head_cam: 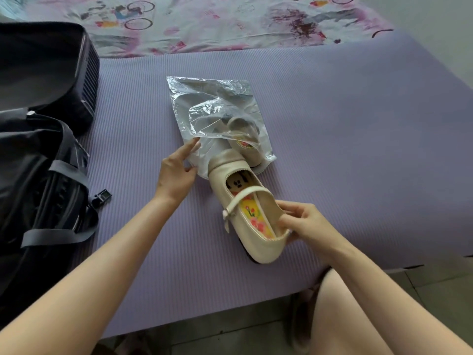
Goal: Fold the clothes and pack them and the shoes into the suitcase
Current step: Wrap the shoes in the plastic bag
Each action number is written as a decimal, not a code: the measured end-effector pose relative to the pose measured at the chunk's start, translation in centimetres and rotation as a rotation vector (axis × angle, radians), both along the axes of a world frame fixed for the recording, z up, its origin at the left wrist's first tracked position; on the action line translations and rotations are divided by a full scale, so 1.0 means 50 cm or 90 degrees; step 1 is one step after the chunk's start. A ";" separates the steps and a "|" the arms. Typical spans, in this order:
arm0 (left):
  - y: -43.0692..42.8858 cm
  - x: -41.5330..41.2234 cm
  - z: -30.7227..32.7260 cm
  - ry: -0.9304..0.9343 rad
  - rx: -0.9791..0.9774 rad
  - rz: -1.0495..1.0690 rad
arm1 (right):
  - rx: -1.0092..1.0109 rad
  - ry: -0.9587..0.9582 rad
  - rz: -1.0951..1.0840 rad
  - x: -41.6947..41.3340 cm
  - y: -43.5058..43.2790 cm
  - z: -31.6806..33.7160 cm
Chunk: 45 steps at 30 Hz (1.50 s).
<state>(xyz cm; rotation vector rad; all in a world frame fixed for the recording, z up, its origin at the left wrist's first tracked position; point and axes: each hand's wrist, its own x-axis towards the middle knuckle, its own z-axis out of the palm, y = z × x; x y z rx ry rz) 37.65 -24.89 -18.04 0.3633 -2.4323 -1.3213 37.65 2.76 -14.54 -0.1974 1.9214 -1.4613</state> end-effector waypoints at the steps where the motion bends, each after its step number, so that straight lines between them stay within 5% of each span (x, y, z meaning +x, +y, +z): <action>1: 0.000 0.000 -0.002 0.000 0.000 -0.001 | -0.005 0.006 -0.013 -0.012 -0.023 -0.003; 10: -0.010 0.016 -0.024 -0.012 -0.025 -0.026 | -0.067 -0.023 -0.195 -0.053 -0.195 -0.049; 18: -0.010 0.020 -0.045 0.010 -0.009 0.010 | 0.111 0.233 -0.177 0.126 -0.196 -0.105; 25: -0.008 0.021 -0.035 0.030 -0.045 0.022 | 0.007 0.305 -0.411 0.085 -0.239 -0.076; 38: 0.005 0.016 -0.017 0.074 0.030 0.090 | -0.111 0.243 -0.590 -0.074 -0.444 -0.082; 45: -0.019 0.036 -0.046 0.051 0.024 0.074 | 0.064 0.339 -0.458 -0.043 -0.382 -0.136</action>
